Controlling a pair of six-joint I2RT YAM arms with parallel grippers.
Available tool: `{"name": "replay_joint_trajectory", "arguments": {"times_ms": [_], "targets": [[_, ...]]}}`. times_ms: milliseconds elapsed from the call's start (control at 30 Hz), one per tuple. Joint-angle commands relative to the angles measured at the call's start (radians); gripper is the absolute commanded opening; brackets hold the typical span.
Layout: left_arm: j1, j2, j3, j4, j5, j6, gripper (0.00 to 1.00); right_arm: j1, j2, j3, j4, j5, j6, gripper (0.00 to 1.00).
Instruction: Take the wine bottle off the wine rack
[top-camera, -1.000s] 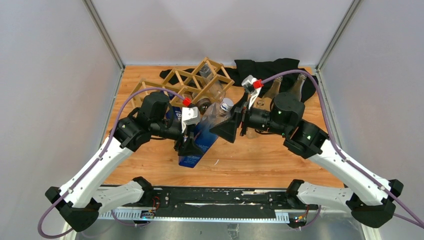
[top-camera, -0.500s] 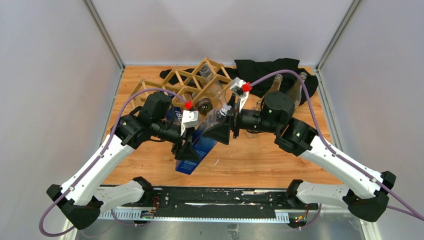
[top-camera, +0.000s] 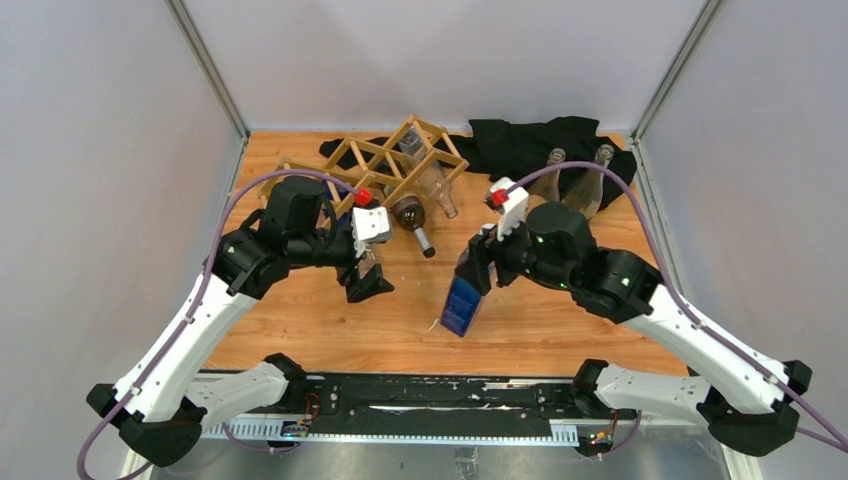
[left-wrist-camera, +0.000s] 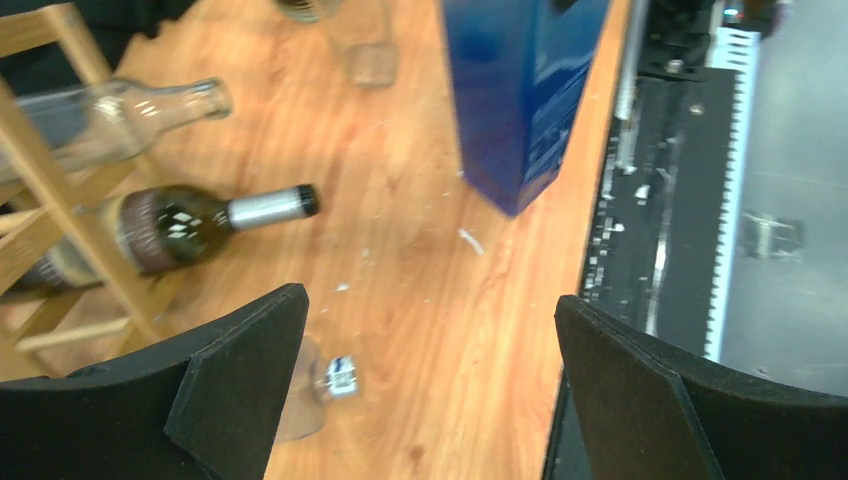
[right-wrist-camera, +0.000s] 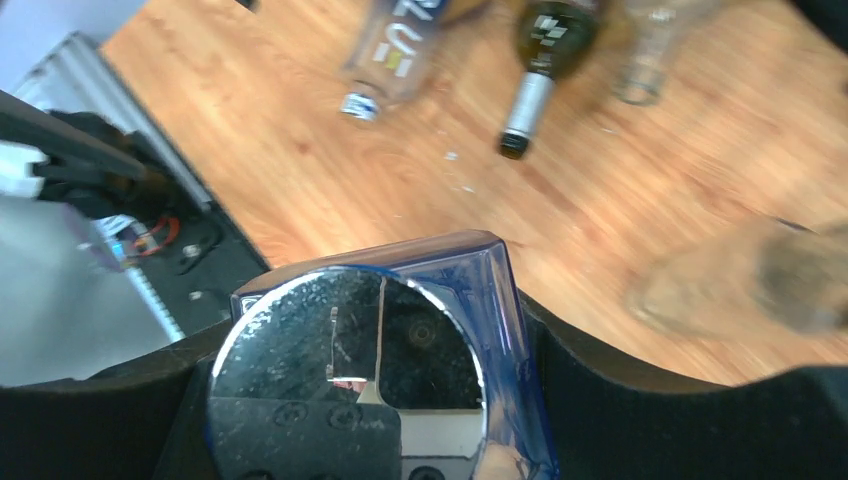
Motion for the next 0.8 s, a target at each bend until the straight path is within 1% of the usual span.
{"name": "replay_joint_trajectory", "arguments": {"times_ms": [0, 233, 367, 433, 567, 700, 767], "targets": [[0.056, -0.007, 0.032, 0.038, -0.113, 0.046, 1.00, -0.008, -0.121, 0.012, -0.025, 0.282, -0.031, 0.00], [0.079, -0.019, 0.018, 0.053, -0.148, 0.075, 1.00, -0.026, -0.197, -0.039, -0.085, 0.573, -0.054, 0.00], [0.080, -0.016, 0.010, 0.053, -0.170, 0.093, 1.00, -0.046, -0.209, -0.055, -0.086, 0.701, -0.054, 0.00], [0.079, -0.019, 0.010, 0.053, -0.171, 0.099, 1.00, -0.070, -0.204, -0.061, -0.085, 0.736, -0.054, 0.00], [0.079, -0.015, 0.012, 0.054, -0.176, 0.108, 1.00, -0.179, -0.186, -0.074, -0.078, 0.702, -0.025, 0.00], [0.079, -0.014, 0.011, 0.055, -0.178, 0.113, 1.00, -0.326, -0.168, -0.102, -0.014, 0.583, -0.009, 0.00], [0.079, -0.016, 0.010, 0.056, -0.175, 0.113, 1.00, -0.373, -0.157, -0.117, 0.029, 0.548, -0.008, 0.00]]}}
